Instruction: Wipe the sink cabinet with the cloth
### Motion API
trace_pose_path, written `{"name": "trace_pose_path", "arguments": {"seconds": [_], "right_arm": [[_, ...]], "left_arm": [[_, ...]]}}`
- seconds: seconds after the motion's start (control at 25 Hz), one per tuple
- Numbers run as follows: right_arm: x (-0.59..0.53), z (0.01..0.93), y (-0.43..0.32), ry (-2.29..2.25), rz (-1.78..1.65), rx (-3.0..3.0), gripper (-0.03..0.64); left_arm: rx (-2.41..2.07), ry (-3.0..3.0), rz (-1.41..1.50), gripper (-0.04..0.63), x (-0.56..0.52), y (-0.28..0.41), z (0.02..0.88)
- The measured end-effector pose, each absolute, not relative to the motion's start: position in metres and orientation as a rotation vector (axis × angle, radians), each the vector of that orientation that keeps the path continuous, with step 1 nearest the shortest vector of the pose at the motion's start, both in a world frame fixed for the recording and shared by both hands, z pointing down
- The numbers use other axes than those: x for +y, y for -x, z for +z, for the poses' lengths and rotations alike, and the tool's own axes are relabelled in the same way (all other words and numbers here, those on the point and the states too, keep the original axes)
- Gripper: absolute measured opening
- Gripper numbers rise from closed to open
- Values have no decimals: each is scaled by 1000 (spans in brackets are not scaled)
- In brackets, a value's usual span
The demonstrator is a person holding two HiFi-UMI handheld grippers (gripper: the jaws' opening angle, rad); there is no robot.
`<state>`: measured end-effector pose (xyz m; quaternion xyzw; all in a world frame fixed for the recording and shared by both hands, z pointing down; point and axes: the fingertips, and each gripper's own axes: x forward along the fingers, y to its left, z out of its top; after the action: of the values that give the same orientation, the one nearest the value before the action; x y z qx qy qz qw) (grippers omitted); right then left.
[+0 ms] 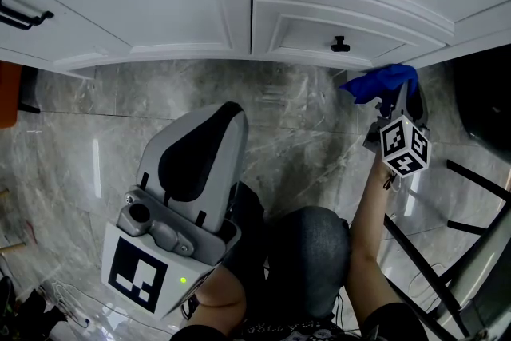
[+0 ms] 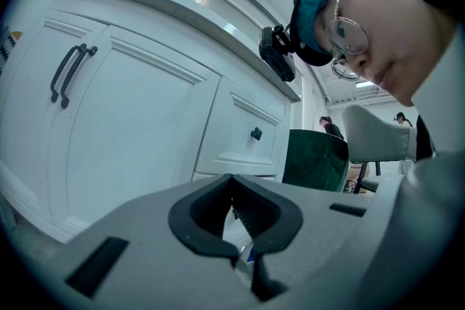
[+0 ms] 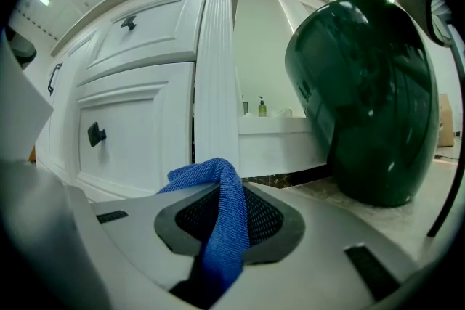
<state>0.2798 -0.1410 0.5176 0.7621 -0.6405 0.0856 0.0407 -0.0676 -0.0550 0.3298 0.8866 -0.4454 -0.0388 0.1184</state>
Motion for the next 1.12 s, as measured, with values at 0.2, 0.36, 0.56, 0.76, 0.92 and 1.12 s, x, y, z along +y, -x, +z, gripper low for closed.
{"name": "trace_pose_path", "arguments": {"seconds": [0.2, 0.36, 0.56, 0.76, 0.92, 1.12], "right_arm": [[-133, 514, -242, -2224, 249, -2156, 89], [-131, 527, -176, -2010, 278, -2307, 89], [-135, 526, -89, -1724, 266, -2516, 89], [-137, 542, -23, -1457, 260, -2617, 89], [-138, 561, 14, -1315, 282, -2633, 89], [-150, 566, 30, -1303, 308, -2635, 89]], "left_arm": [[-1319, -2588, -114, 5, -53, 72, 329], [-1320, -2592, -121, 5, -53, 71, 327], [-1325, -2589, -121, 5, -52, 72, 327], [-1349, -2582, -119, 5, -51, 79, 326], [-1381, -2577, -85, 5, -53, 86, 330], [-1484, -2482, 18, 5, -72, 102, 370]]}}
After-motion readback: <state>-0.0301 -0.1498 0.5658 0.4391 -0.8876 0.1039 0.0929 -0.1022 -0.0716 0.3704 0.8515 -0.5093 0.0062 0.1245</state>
